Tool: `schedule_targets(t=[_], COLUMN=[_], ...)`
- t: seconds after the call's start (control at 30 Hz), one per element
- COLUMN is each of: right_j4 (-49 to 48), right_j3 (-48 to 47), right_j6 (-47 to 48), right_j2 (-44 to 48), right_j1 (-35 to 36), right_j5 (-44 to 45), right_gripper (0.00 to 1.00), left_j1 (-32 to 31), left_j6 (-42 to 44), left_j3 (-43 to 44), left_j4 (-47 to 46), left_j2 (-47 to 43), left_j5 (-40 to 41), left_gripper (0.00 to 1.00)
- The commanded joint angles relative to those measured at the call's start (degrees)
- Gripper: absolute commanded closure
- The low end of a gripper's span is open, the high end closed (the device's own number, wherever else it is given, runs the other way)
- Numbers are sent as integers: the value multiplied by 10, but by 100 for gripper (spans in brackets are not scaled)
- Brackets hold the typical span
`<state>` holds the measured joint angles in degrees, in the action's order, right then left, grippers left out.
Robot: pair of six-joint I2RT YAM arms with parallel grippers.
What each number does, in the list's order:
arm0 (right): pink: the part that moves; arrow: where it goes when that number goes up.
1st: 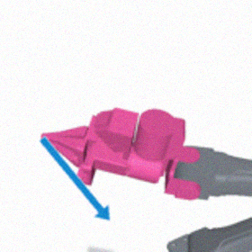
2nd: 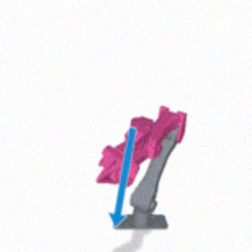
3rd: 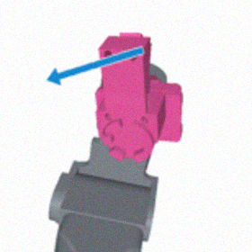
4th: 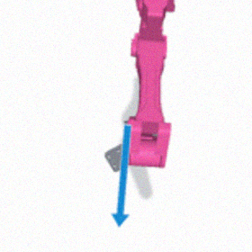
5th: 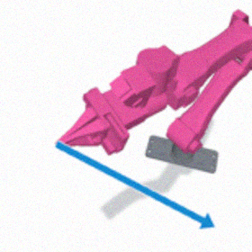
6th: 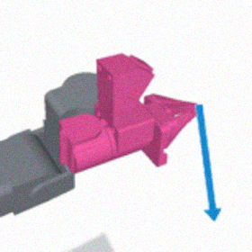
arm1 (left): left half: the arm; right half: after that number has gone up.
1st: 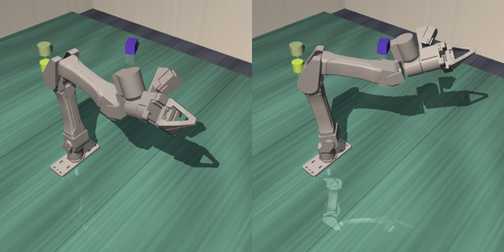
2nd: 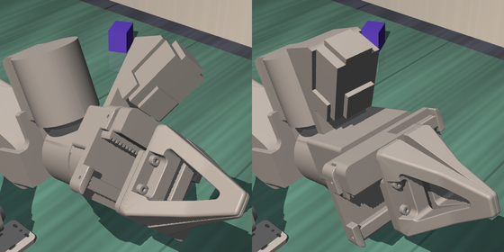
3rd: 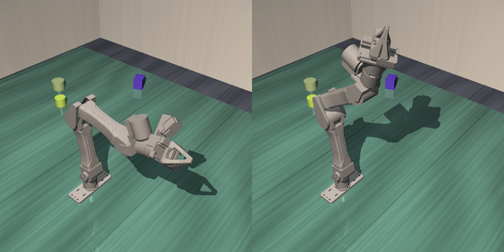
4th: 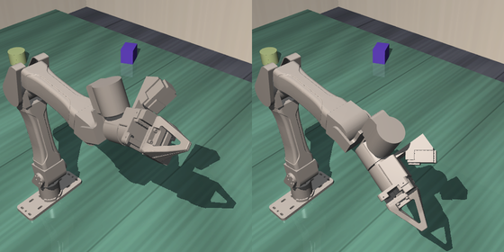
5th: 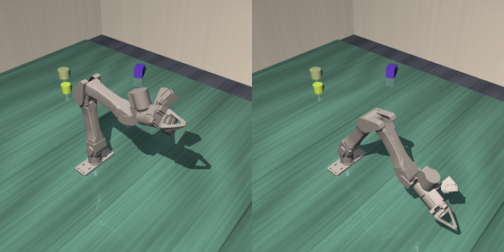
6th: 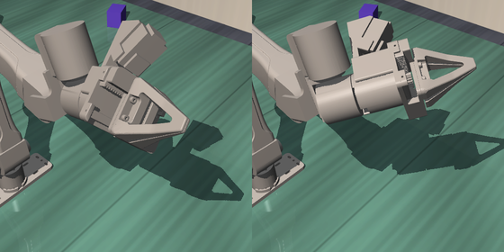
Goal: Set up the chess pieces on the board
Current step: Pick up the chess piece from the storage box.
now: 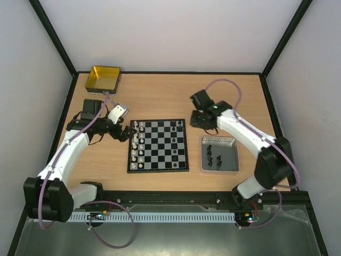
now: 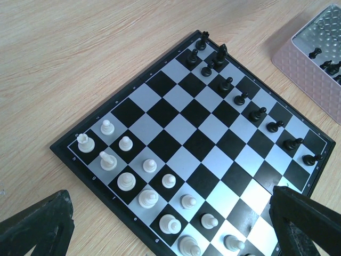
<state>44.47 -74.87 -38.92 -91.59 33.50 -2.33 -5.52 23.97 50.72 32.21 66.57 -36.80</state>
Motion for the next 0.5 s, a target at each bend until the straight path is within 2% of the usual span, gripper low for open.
schedule_targets(t=[0.0,0.23,0.47], right_j4=[33,59,48], right_j3=[129,232,300], right_j6=[-38,-56,-82], right_j2=[96,203,246], right_j1=[-59,-110,-114], right_j5=[20,24,-1], right_gripper=[69,69,69], left_j1=[-4,-7,-8], left_j6=[4,2,-1], left_j3=[5,5,10], left_j4=[4,3,8], left_j2=[-1,2,-1], left_j5=[-5,-1,-2], left_gripper=[1,1,1])
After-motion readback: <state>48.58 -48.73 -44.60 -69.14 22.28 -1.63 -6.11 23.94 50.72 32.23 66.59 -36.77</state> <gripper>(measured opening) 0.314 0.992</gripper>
